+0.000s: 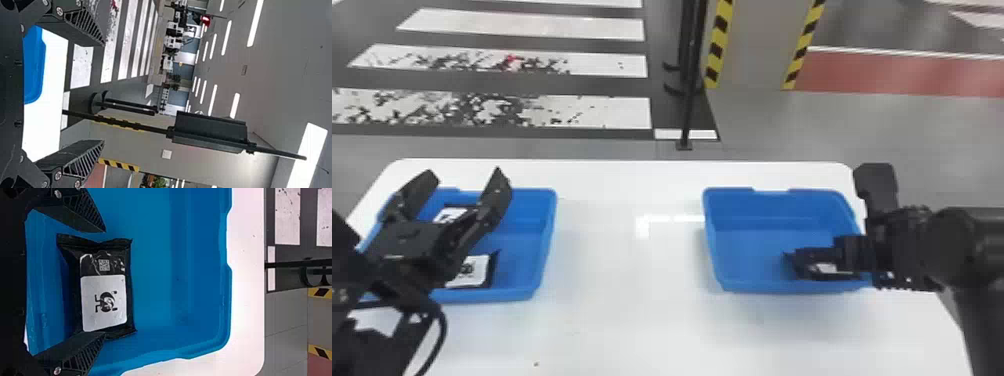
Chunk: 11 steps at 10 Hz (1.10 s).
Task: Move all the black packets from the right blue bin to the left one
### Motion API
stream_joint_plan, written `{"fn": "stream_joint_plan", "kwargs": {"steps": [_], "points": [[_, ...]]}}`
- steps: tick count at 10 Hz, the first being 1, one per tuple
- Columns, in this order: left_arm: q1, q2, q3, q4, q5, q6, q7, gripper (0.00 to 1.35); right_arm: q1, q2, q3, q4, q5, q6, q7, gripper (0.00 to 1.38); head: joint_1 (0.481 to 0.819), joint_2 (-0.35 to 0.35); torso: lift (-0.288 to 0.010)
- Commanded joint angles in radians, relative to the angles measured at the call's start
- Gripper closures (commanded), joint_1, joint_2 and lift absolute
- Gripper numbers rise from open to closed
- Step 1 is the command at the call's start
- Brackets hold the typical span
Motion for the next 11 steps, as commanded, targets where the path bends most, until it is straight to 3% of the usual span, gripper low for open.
{"fn": "stream_joint_plan", "kwargs": {"steps": [1, 11], "points": [[-0.001, 0.000, -0.006, 0.000, 0.004, 0.010, -0.003, 0.16, -0.015, -0.004, 0.004, 0.029, 0.000, 0.001, 0.001, 0.09, 0.695, -0.104, -0.140], [0.007, -0.002, -0.012, 0.000, 0.004, 0.015, -0.007, 0.16, -0.049, -0.011, 0.014, 0.157, 0.006, -0.033, 0.008, 0.13, 0.695, -0.127, -0.140]]}}
